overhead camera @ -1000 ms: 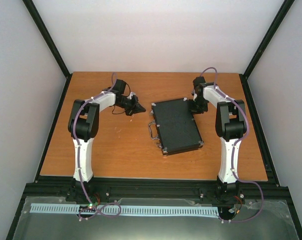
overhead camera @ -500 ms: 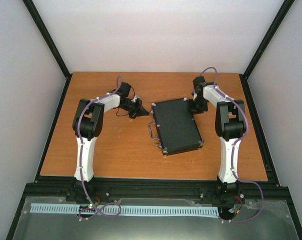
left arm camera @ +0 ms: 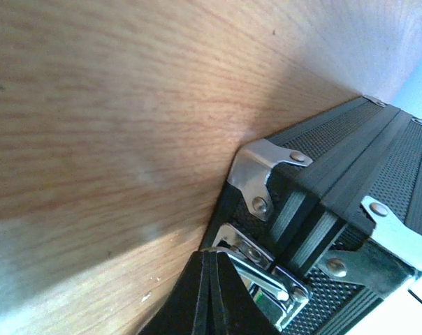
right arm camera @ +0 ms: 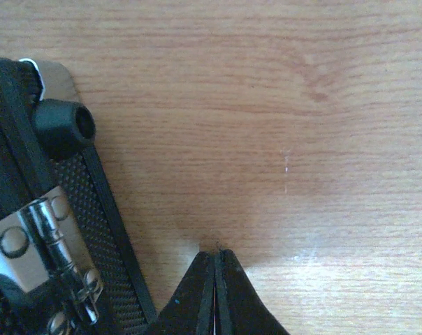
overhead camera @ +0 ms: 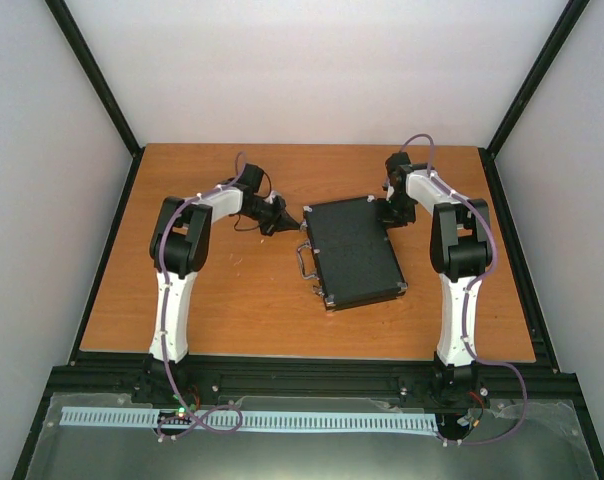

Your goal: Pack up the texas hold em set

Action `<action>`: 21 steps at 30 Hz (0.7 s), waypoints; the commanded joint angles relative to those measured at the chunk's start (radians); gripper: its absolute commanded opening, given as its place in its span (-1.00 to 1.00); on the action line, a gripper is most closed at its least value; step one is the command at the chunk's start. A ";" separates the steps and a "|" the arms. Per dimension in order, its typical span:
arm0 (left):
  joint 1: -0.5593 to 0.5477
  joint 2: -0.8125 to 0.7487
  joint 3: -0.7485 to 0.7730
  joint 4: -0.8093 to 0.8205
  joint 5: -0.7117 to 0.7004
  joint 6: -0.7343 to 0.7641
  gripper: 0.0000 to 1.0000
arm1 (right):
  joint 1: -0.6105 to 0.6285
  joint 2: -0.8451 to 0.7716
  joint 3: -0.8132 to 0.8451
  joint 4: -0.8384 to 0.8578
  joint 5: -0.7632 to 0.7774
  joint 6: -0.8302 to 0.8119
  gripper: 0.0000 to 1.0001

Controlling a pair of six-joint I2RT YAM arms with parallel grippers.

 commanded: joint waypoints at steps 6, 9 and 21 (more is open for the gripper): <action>-0.060 0.098 0.083 0.022 0.004 -0.039 -0.98 | 0.029 0.031 -0.031 -0.006 -0.057 -0.006 -0.94; -0.076 0.124 0.113 0.022 0.006 -0.062 -0.99 | 0.044 0.025 -0.028 -0.012 -0.066 -0.008 -0.94; -0.121 0.158 0.209 -0.023 -0.007 -0.059 -0.98 | 0.105 0.026 -0.023 -0.009 -0.083 -0.006 -0.94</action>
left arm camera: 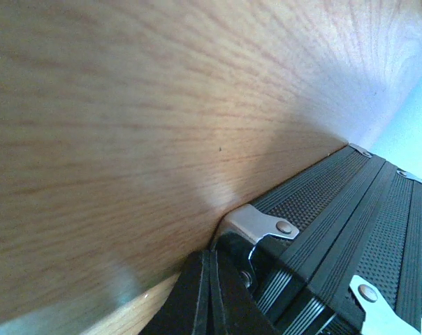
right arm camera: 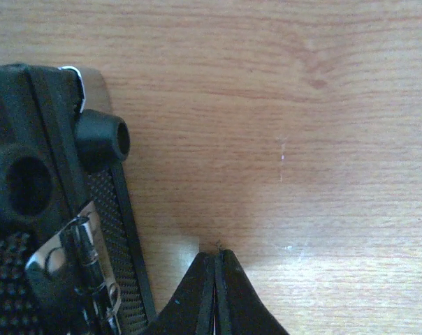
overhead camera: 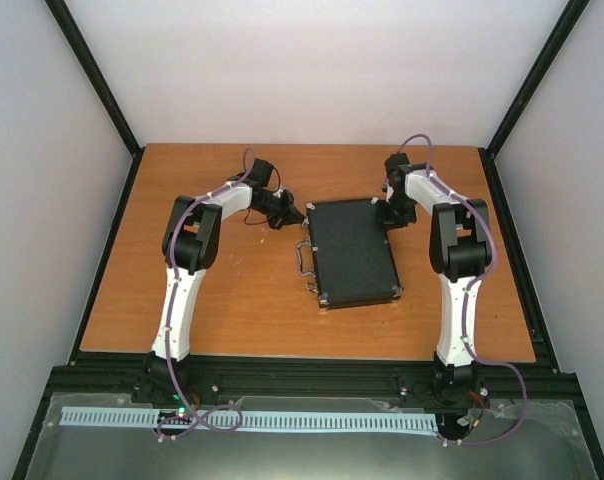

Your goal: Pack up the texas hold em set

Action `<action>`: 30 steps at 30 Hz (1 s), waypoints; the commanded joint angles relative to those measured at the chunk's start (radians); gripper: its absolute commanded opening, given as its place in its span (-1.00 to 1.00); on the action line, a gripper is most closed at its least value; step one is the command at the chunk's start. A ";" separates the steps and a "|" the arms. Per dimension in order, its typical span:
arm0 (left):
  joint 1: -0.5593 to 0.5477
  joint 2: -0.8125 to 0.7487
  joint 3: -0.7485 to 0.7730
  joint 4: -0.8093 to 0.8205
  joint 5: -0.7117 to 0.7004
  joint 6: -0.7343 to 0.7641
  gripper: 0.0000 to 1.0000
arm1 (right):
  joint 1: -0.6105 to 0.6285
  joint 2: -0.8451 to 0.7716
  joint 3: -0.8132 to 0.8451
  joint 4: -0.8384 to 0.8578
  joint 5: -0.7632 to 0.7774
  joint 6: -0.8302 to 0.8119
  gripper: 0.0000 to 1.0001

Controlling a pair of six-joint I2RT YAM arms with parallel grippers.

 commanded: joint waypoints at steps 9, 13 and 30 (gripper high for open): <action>0.012 -0.032 -0.055 -0.095 -0.094 0.100 -0.99 | 0.097 0.038 -0.018 0.013 -0.074 0.026 -0.94; 0.079 -0.070 -0.107 -0.109 -0.116 0.147 -0.99 | 0.096 0.041 -0.017 0.014 -0.067 0.030 -0.94; 0.109 -0.308 -0.246 -0.100 -0.124 0.295 -0.98 | 0.096 0.031 -0.023 0.016 -0.047 0.054 -0.94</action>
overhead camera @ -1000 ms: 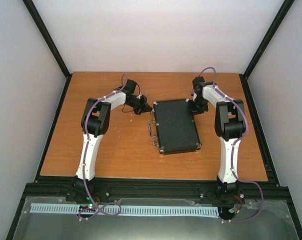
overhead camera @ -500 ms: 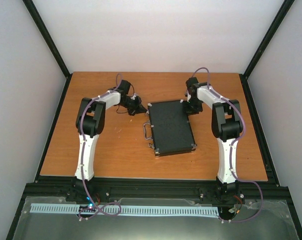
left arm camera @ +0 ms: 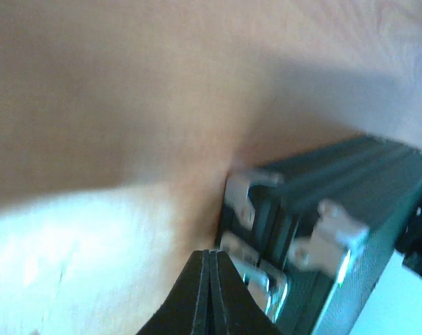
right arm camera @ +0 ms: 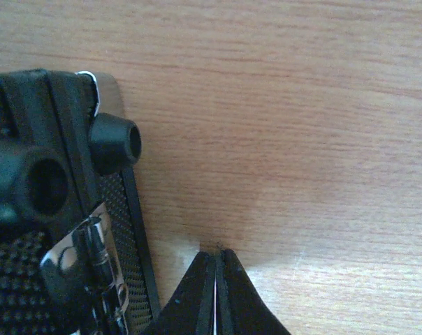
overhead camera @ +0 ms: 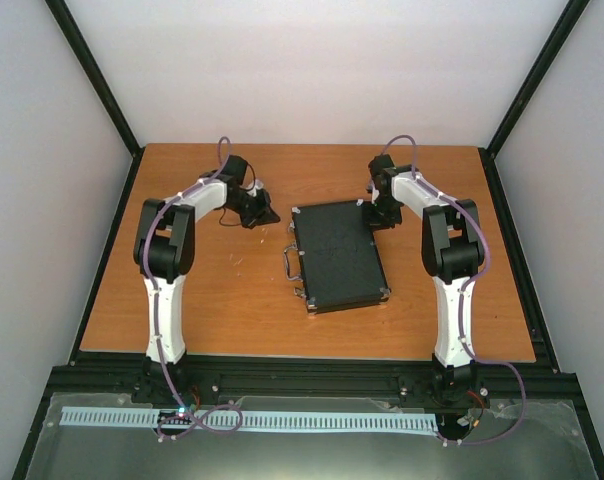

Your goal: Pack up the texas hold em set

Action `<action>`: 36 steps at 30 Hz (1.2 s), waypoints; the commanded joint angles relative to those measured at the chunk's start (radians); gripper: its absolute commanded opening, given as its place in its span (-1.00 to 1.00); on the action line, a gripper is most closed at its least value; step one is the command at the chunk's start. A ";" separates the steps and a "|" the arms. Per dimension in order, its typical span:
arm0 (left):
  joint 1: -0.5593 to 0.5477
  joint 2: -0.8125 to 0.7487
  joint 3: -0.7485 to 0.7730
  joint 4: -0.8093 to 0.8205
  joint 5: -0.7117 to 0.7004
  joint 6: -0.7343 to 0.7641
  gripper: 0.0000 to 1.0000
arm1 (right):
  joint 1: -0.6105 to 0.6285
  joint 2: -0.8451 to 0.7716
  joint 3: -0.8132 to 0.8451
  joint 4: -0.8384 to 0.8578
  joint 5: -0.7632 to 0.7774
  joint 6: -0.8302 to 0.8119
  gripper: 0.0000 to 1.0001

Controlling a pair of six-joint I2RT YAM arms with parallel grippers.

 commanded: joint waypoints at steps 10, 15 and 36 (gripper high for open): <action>-0.005 -0.174 -0.245 0.185 0.164 -0.041 -0.98 | 0.018 0.040 -0.013 -0.013 -0.019 0.030 -0.94; -0.020 -0.101 -0.189 0.181 0.170 -0.054 -0.98 | 0.018 0.044 -0.003 -0.022 -0.017 0.032 -0.94; -0.049 0.026 -0.127 0.215 0.182 -0.116 -0.98 | 0.017 0.075 0.030 -0.042 -0.019 0.011 -0.94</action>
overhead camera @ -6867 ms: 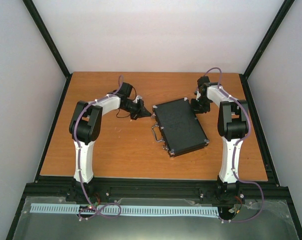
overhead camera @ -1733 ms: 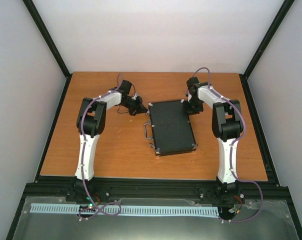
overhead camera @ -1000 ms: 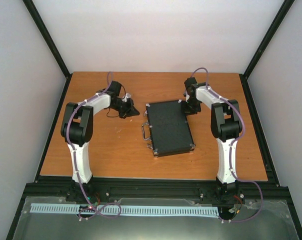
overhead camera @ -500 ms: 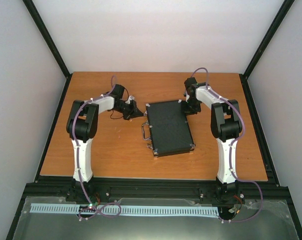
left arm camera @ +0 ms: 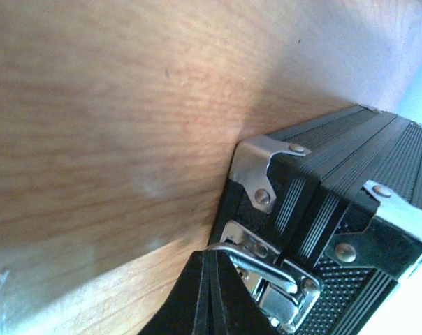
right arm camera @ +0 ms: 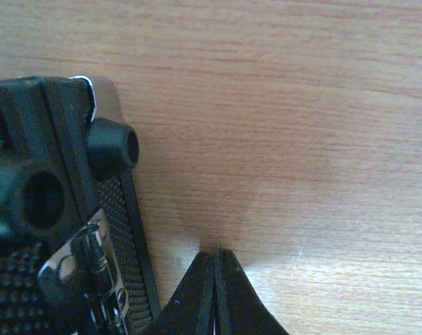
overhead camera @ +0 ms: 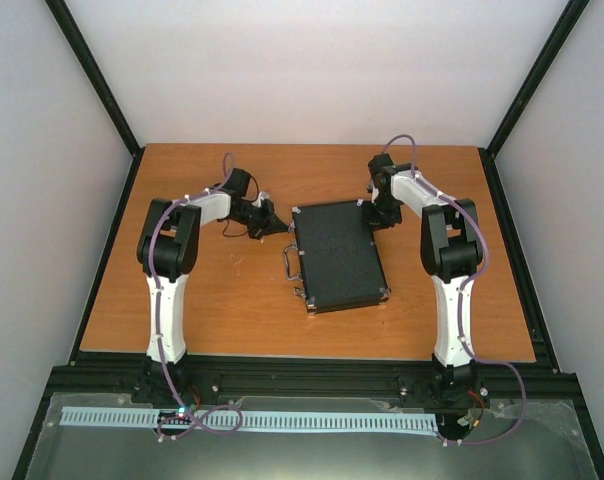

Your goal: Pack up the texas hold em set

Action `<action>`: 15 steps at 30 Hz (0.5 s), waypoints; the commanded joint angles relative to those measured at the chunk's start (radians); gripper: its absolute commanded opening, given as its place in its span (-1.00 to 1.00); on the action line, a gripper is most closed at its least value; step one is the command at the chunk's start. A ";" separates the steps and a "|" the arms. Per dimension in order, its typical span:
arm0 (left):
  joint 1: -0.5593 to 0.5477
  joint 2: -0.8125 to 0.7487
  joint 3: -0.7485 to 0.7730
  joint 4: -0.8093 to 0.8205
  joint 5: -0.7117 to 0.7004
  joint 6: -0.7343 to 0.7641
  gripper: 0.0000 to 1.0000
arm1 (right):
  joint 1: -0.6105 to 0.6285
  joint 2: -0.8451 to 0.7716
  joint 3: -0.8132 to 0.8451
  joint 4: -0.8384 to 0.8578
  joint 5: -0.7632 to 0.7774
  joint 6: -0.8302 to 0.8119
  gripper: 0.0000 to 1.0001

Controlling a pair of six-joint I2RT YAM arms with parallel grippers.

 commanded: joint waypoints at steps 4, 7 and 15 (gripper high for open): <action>-0.041 0.074 0.103 0.003 0.013 -0.023 -0.98 | 0.019 0.054 -0.011 -0.017 -0.026 -0.014 -0.94; -0.060 0.099 0.128 -0.014 0.010 -0.025 -0.99 | 0.022 0.040 -0.029 -0.012 -0.041 -0.015 -0.94; -0.130 0.143 0.183 -0.035 0.022 -0.048 -0.98 | 0.064 0.042 -0.036 -0.008 -0.070 -0.022 -0.94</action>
